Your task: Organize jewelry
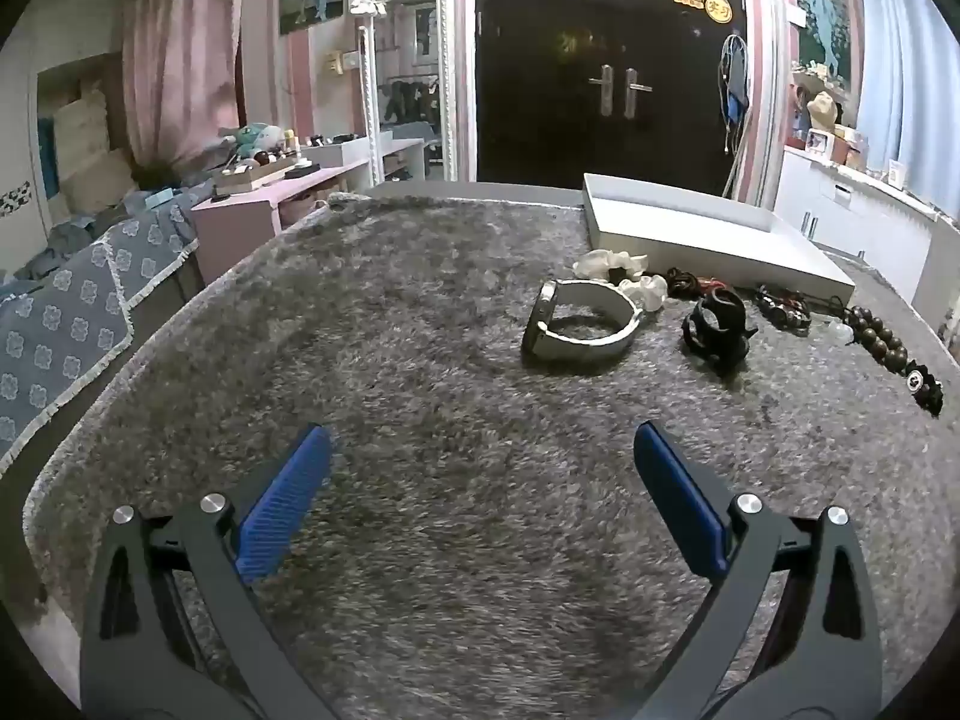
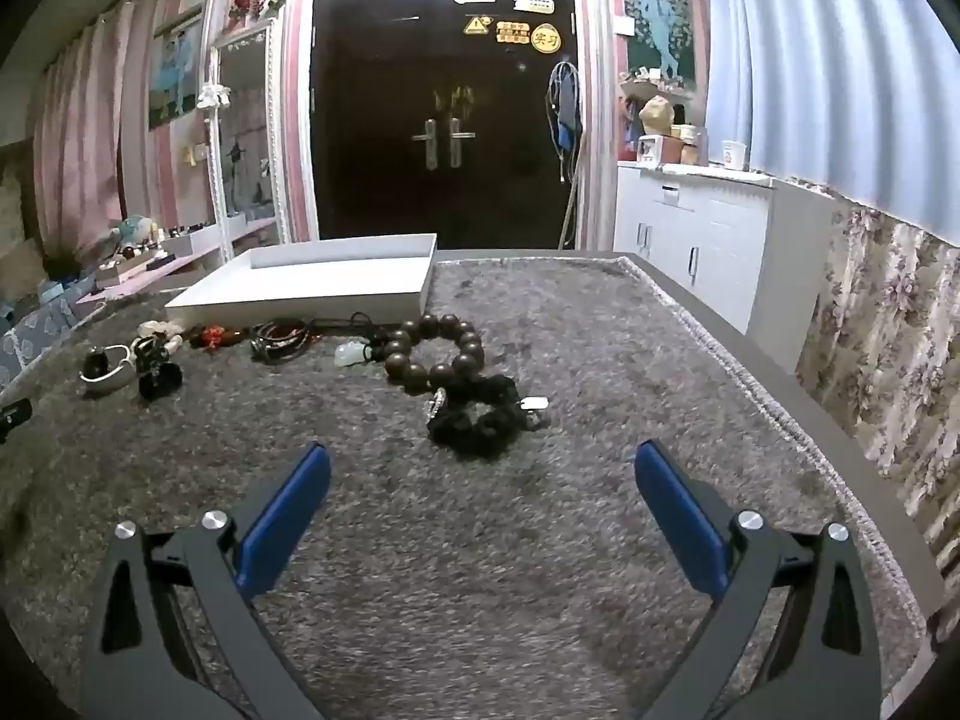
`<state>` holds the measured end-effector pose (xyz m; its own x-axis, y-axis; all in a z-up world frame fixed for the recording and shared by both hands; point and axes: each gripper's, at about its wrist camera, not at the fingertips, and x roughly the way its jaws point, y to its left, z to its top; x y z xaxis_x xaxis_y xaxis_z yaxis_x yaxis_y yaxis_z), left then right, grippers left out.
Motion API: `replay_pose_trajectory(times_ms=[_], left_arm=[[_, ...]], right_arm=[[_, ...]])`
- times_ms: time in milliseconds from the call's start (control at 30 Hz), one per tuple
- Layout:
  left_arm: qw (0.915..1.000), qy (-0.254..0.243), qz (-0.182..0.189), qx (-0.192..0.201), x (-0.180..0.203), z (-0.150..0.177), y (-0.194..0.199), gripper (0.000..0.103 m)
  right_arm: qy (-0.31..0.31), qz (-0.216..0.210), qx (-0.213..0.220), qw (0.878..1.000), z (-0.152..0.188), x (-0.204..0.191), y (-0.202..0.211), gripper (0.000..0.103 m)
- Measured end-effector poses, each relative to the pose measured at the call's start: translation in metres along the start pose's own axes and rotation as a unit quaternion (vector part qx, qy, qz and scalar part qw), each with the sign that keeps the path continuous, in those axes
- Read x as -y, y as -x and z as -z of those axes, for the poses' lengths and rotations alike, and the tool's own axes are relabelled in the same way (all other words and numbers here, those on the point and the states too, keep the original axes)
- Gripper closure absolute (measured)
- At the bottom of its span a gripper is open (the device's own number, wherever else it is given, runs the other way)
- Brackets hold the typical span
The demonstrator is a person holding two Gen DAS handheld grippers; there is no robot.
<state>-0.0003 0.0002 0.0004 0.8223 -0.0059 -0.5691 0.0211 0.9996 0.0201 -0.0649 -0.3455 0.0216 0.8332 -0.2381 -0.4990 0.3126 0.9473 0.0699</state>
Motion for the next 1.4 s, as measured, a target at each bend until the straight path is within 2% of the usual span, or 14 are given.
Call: replay_pose_trajectory(times_ms=[133,167,200,267,367,500,733,933,1400], left_arm=[[0.9999,0.008,0.010,0.011,-0.002,0.001,0.003,0.003],[0.9998,0.012,0.013,0.002,-0.004,-0.001,-0.001,0.003],[0.9997,0.017,0.016,0.012,-0.008,0.001,0.005,0.003],[0.9997,0.010,0.021,0.002,-0.010,-0.002,0.005,0.003],[0.9999,-0.007,0.008,0.002,0.003,-0.001,0.000,0.003],[1.0000,-0.006,0.000,0.002,0.006,0.000,-0.002,0.003],[0.9998,-0.018,-0.001,-0.009,0.013,-0.001,-0.010,0.003],[0.9997,-0.021,-0.004,-0.010,0.016,0.000,-0.012,0.003],[0.9998,-0.013,-0.016,-0.008,0.013,0.001,-0.010,0.003]], right_arm=[[0.007,0.000,-0.004,1.000,-0.001,-0.004,-0.003,0.002],[0.008,0.001,-0.005,1.000,0.000,-0.006,-0.006,0.002],[0.008,0.000,-0.003,1.000,0.000,-0.006,-0.006,0.002],[0.006,-0.001,-0.002,1.000,-0.001,-0.004,-0.006,0.002],[0.002,-0.001,-0.003,1.000,0.000,-0.003,-0.005,0.002],[0.002,-0.009,-0.015,1.000,-0.001,-0.002,-0.010,0.002],[0.005,-0.003,-0.025,1.000,0.002,-0.005,-0.013,0.002],[-0.002,-0.014,-0.042,0.999,0.000,-0.002,-0.020,0.002],[-0.023,0.007,-0.038,0.999,0.001,0.003,-0.018,0.002]])
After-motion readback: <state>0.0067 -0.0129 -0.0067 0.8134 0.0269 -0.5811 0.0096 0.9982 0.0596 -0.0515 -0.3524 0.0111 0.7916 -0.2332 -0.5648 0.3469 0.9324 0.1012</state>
